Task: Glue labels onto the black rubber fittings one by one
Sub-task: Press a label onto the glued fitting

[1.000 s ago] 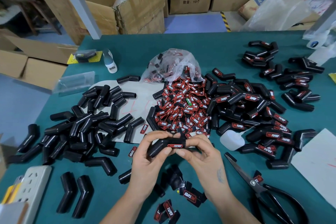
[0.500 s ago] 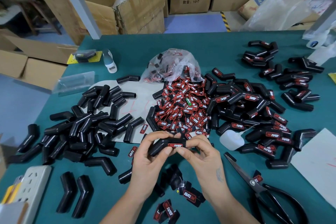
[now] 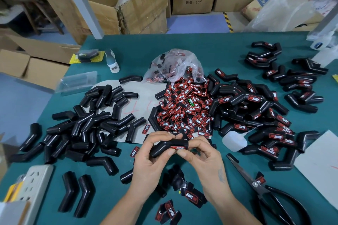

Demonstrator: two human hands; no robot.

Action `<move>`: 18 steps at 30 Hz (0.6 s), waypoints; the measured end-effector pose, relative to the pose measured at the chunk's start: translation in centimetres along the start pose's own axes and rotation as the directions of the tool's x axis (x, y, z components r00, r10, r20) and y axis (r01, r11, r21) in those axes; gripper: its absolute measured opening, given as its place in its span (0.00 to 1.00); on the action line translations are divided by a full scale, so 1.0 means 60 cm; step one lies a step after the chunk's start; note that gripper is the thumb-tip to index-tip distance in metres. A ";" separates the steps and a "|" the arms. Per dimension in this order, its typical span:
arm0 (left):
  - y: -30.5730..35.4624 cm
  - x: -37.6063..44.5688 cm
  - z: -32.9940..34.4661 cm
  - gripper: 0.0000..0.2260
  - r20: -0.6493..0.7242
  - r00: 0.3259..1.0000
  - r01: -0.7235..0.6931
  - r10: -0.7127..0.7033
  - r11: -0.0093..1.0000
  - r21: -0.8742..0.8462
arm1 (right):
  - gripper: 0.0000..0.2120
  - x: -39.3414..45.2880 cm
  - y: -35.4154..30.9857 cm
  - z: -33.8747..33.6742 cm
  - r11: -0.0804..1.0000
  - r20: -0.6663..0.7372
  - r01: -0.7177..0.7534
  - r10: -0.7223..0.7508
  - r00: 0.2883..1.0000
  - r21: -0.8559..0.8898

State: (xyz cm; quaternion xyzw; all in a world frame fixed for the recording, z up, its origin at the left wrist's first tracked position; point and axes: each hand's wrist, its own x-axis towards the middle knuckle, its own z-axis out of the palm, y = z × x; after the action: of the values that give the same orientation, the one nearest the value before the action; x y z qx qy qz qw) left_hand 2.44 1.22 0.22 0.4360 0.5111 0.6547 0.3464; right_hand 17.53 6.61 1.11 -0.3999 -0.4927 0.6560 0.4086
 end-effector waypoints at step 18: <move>0.015 -0.002 -0.007 0.09 0.009 0.983 -0.184 0.184 0.980 0.078 | 0.06 -0.006 -0.002 0.004 0.989 0.031 0.103 -0.106 0.994 0.108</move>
State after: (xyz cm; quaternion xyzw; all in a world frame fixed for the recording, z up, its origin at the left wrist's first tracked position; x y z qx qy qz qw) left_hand 2.11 0.73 1.00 0.4952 0.4937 0.6629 0.2676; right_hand 17.44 6.22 1.32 -0.3393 -0.4848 0.6661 0.4541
